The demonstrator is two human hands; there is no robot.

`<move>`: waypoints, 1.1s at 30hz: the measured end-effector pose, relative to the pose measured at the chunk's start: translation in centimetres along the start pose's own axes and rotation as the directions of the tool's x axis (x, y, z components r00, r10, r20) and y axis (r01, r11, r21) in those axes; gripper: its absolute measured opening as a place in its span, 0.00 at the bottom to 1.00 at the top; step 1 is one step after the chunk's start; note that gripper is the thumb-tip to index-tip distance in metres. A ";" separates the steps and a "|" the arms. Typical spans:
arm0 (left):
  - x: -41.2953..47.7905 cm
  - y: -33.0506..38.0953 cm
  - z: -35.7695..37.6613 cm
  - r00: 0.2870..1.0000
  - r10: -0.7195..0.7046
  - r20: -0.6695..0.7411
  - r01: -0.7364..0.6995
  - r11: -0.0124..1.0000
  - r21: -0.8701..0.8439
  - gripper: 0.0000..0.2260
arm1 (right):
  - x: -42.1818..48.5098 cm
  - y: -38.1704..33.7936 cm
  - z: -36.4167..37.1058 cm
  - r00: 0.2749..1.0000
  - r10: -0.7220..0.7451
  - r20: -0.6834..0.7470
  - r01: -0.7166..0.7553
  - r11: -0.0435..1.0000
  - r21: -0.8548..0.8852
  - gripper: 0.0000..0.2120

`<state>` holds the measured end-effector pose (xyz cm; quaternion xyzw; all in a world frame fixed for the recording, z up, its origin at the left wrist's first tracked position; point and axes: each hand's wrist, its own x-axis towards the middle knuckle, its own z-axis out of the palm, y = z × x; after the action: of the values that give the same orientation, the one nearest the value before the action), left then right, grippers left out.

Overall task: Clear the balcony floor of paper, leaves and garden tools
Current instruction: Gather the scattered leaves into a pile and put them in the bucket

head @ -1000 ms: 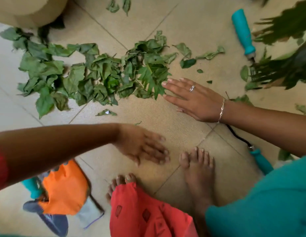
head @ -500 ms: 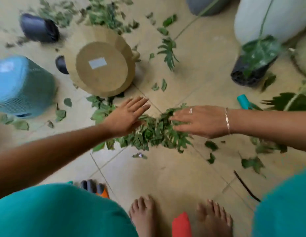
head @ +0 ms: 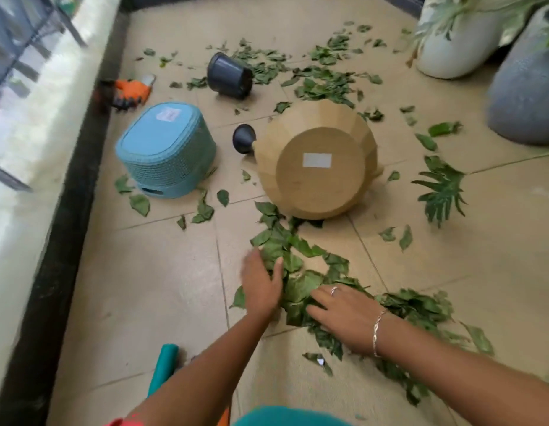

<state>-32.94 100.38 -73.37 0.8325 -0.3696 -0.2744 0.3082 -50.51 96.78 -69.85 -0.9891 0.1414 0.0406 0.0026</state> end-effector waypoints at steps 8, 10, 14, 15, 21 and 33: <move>4.8 -0.8 -4.4 0.977 0.183 -0.105 -0.180 0.983 0.037 0.19 | 5.5 -2.8 3.1 0.984 0.026 -0.177 -0.010 0.996 0.094 0.19; 7.0 -1.7 -5.5 0.978 0.159 -0.132 -0.141 0.981 0.132 0.21 | 6.8 -1.9 3.6 0.988 0.085 -0.132 -0.069 0.991 0.115 0.26; 9.6 -3.8 -7.0 0.967 0.169 -0.192 -0.129 0.970 0.207 0.21 | 6.8 0.6 3.4 0.944 0.328 -0.039 -0.316 0.931 0.180 0.31; 10.4 -4.6 -7.8 0.961 0.162 -0.222 -0.110 0.967 0.228 0.21 | 6.7 1.1 3.1 0.917 0.397 -0.037 -0.382 0.901 0.203 0.32; 16.4 -8.3 -13.2 0.942 0.025 -0.335 0.108 0.921 0.374 0.30 | 11.1 -1.2 2.1 0.953 0.284 -0.108 -0.248 0.932 0.263 0.34; 14.1 -7.4 -10.1 0.927 0.350 -0.132 -0.278 0.881 0.383 0.21 | 16.4 -0.3 2.8 0.954 0.300 -0.001 -0.289 0.921 0.262 0.35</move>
<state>-14.66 96.42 -75.23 0.8261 -0.5115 -0.0648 0.2273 -34.98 92.55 -73.96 -0.9484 0.2925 0.0012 0.1227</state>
